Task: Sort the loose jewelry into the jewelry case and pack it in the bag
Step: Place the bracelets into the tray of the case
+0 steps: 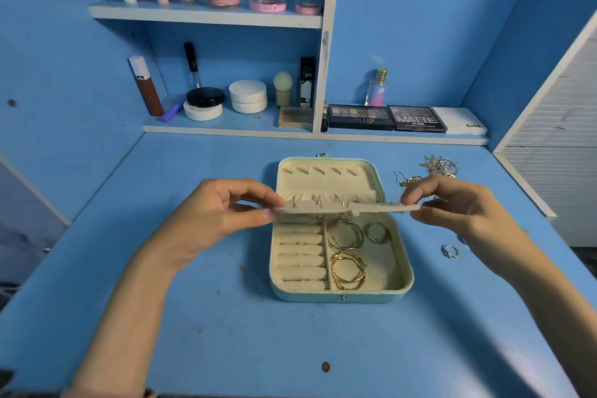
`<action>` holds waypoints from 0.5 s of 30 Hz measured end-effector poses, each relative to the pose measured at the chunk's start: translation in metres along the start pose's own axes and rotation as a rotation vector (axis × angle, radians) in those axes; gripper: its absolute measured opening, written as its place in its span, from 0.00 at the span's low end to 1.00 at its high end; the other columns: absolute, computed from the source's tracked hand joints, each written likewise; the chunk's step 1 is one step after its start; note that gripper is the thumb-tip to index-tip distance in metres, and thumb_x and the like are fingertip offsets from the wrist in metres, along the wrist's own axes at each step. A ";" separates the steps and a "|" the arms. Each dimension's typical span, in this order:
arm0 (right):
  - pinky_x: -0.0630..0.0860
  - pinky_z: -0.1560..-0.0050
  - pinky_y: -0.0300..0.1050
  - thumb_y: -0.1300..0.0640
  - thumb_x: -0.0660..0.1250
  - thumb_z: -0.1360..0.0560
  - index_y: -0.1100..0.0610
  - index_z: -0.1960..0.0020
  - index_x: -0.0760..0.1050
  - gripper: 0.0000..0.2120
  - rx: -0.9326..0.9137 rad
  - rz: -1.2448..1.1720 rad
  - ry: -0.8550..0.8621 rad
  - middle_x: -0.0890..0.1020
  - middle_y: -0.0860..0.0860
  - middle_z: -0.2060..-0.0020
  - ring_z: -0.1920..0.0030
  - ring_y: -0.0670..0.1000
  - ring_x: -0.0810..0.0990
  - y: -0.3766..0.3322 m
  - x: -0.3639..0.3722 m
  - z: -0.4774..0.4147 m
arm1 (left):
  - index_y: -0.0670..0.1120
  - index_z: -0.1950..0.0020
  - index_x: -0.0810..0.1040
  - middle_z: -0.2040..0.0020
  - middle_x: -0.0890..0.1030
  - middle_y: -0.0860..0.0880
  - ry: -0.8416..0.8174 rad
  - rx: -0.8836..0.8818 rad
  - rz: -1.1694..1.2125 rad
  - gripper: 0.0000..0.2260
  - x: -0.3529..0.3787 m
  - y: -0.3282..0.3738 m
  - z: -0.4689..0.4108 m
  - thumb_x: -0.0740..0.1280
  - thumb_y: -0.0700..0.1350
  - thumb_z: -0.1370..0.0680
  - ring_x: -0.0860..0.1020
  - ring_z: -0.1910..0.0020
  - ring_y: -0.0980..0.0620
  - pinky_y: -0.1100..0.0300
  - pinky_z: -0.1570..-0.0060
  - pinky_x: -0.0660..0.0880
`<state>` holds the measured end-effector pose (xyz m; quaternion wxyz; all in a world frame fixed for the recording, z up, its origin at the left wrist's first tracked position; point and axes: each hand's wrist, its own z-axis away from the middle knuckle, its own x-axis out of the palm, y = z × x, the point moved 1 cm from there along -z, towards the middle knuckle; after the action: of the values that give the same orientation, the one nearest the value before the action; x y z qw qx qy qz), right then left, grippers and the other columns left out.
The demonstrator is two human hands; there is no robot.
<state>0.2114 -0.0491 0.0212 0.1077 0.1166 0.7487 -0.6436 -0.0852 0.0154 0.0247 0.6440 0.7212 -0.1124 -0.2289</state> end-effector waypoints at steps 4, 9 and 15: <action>0.73 0.54 0.54 0.71 0.69 0.31 0.53 0.61 0.80 0.13 -0.040 0.076 -0.106 0.81 0.51 0.56 0.52 0.57 0.78 0.005 -0.002 0.006 | 0.46 0.59 0.85 0.57 0.84 0.51 -0.089 -0.042 -0.041 0.08 -0.004 -0.008 0.004 0.73 0.36 0.35 0.81 0.55 0.56 0.68 0.52 0.75; 0.74 0.56 0.40 0.71 0.70 0.32 0.50 0.62 0.81 0.16 -0.032 0.067 -0.156 0.81 0.48 0.57 0.53 0.52 0.78 0.008 0.000 0.012 | 0.47 0.59 0.85 0.57 0.83 0.53 -0.147 -0.067 -0.058 0.09 -0.003 -0.016 0.006 0.73 0.36 0.35 0.80 0.56 0.57 0.69 0.53 0.74; 0.73 0.52 0.42 0.76 0.66 0.30 0.50 0.61 0.80 0.21 -0.001 0.099 -0.177 0.81 0.48 0.56 0.51 0.52 0.78 0.013 -0.001 0.013 | 0.51 0.59 0.86 0.56 0.83 0.53 -0.182 -0.068 -0.085 0.12 -0.003 -0.020 0.006 0.70 0.35 0.33 0.80 0.54 0.57 0.69 0.53 0.73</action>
<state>0.2166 -0.0604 0.0077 0.2054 0.0962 0.7298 -0.6449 -0.0935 0.0141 0.0056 0.6449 0.6795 -0.1319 -0.3241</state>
